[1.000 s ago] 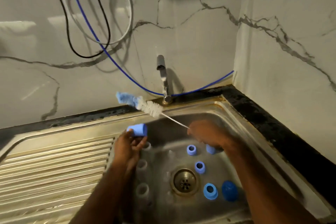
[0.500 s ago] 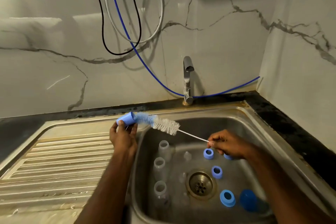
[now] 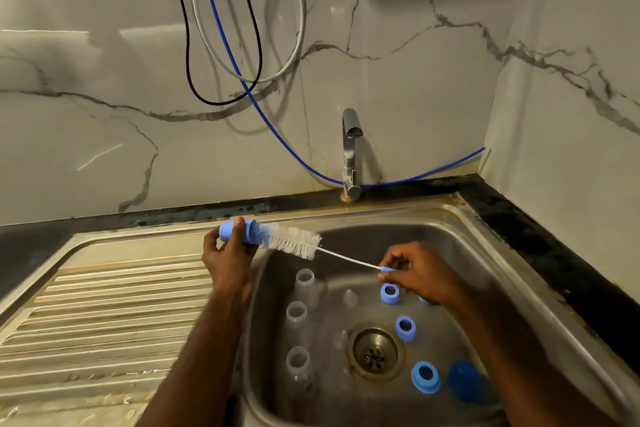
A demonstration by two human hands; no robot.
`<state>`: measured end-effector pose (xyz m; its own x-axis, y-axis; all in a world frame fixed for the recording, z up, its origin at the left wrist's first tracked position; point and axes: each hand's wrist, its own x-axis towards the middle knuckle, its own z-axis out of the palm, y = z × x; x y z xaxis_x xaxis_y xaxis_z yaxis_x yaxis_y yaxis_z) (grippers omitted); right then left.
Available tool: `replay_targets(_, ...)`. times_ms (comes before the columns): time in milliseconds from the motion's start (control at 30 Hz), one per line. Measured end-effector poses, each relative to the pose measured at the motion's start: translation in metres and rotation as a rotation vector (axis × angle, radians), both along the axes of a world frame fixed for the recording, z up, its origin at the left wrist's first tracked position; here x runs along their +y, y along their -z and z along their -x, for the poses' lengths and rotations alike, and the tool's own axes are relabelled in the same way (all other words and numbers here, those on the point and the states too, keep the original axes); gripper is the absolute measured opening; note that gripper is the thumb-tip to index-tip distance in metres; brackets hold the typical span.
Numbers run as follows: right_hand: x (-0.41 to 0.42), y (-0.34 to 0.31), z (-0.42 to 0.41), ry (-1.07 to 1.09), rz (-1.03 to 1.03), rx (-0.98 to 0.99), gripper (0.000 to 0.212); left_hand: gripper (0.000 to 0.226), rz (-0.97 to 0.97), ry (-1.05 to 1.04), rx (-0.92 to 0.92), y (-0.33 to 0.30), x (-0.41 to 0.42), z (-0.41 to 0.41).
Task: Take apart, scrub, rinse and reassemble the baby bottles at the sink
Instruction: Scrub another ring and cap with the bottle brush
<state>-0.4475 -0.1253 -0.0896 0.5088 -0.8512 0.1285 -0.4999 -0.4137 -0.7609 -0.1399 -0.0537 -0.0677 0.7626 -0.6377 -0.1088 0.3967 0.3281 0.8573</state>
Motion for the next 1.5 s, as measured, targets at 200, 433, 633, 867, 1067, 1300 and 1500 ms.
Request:
replay_targets(200, -0.006, -0.003, 0.002, 0.111, 0.186, 0.202, 0.024, 0.041, 0.051, 0.023, 0.039, -0.003, 0.001, 0.002)
replay_targets(433, 0.001, -0.003, 0.003, -0.014, -0.051, -0.064, 0.015, 0.043, 0.157, 0.078, 0.111, 0.001, 0.002, -0.002)
replay_targets(633, -0.009, -0.007, 0.005, 0.188, 0.281, 0.050, 0.012, 0.037, 0.177, 0.109, 0.118, 0.002, -0.002, -0.001)
replay_targets(867, 0.011, -0.012, 0.002, -0.060, -0.326, -0.107, 0.037, 0.049, 0.305, 0.159, 0.232, 0.002, -0.002, 0.001)
replay_targets(1067, -0.009, 0.011, -0.001, 0.202, 0.081, 0.021, 0.010, 0.037, 0.213, 0.074, 0.165, 0.001, -0.003, -0.001)
replay_targets(1300, -0.007, 0.010, 0.003, 0.240, 0.010, -0.236, 0.009, 0.034, 0.219, 0.097, 0.164, -0.002, 0.001, 0.001)
replay_targets(1500, -0.010, 0.003, 0.011, 0.237, 0.033, -0.400, 0.015, 0.049, 0.260, 0.087, 0.207, -0.004, 0.004, -0.002)
